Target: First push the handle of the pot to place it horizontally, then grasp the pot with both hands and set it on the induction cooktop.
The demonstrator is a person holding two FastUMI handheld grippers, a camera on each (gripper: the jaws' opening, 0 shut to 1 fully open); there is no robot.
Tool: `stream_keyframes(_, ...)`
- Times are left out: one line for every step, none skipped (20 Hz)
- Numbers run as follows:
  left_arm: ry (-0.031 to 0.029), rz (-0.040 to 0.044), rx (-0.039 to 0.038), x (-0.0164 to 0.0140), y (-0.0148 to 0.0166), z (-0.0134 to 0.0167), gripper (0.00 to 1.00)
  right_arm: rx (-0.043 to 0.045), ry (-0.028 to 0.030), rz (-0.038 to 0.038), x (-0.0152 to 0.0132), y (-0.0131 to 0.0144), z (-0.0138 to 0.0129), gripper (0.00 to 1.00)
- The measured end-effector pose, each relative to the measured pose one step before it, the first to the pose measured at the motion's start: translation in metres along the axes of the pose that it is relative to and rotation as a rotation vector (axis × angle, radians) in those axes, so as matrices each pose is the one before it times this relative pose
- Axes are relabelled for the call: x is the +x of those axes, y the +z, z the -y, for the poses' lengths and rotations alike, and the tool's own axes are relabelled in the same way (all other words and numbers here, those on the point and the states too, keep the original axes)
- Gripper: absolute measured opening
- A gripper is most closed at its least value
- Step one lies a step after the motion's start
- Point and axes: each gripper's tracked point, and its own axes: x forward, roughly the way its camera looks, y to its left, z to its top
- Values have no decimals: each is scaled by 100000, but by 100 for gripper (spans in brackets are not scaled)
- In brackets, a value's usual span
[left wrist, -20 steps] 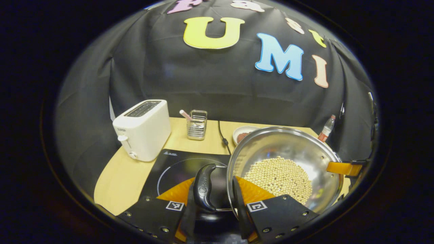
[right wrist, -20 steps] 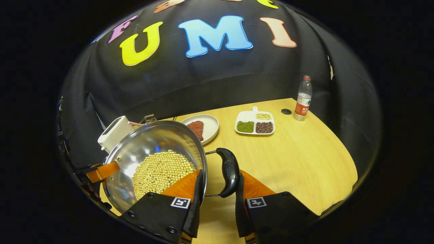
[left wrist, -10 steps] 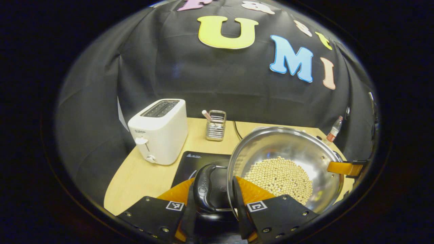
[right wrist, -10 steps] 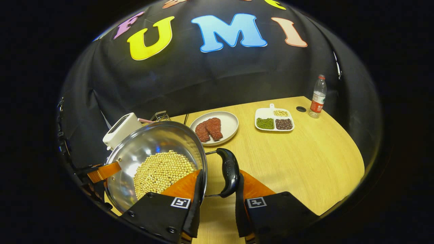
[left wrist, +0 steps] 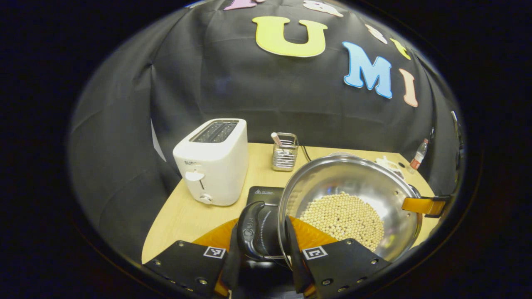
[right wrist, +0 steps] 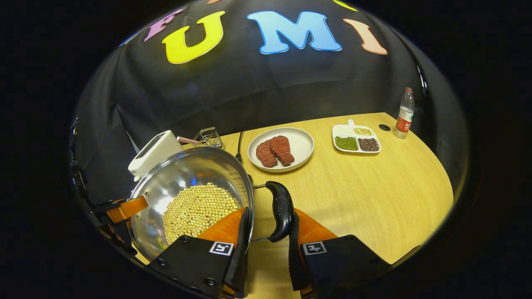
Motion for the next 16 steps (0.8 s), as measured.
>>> stream_keyframes(111,-310,-118,495,-318,-824,55,-593,-43,-42,230,-102,-362,46)
stream_keyframes(112,-293,-148,510,-192,-590,55,-83,68,-337,350,-227,-335,46)
stream_keyframes(73,-274,-72,358,-97,-306,55,107,114,-217,305,-102,-260,42)
stream_keyframes(77,-297,-106,275,-96,-335,55,-135,38,-298,236,-125,-281,42)
stream_keyframes(71,-334,-128,139,-146,-255,55,-276,4,-340,257,-142,-186,46)
stream_keyframes(71,-306,-81,198,-181,-247,55,-169,-23,-456,180,-185,-163,43)
stream_keyframes(54,-697,-105,100,-320,-206,53,63,-13,-678,215,-204,-99,42)
stream_keyframes(-39,-534,-213,259,-185,-184,52,-91,5,-504,175,-177,-98,42)
stream_keyframes(-55,-586,-349,199,-278,-161,49,-88,20,-302,86,-97,-104,42)
stream_keyframes(-115,-505,-502,192,-254,-84,49,-81,-52,-312,119,-118,-15,43)
stream_keyframes(-156,-1,-335,130,-132,-86,49,119,-9,943,59,257,-10,43)
stream_keyframes(-81,205,-514,83,19,-46,52,-134,-27,16,49,32,-108,43)
stream_keyframes(46,344,73,-44,26,-110,52,381,186,124,66,94,-34,42)
stream_keyframes(-156,133,-99,-29,38,-27,49,278,-135,-131,102,13,-2,43)
stream_keyframes(-85,238,-363,-53,16,-81,52,-514,163,369,-128,192,38,43)
stream_keyframes(-25,4,112,64,-46,-20,52,-904,353,357,158,-99,-41,48)
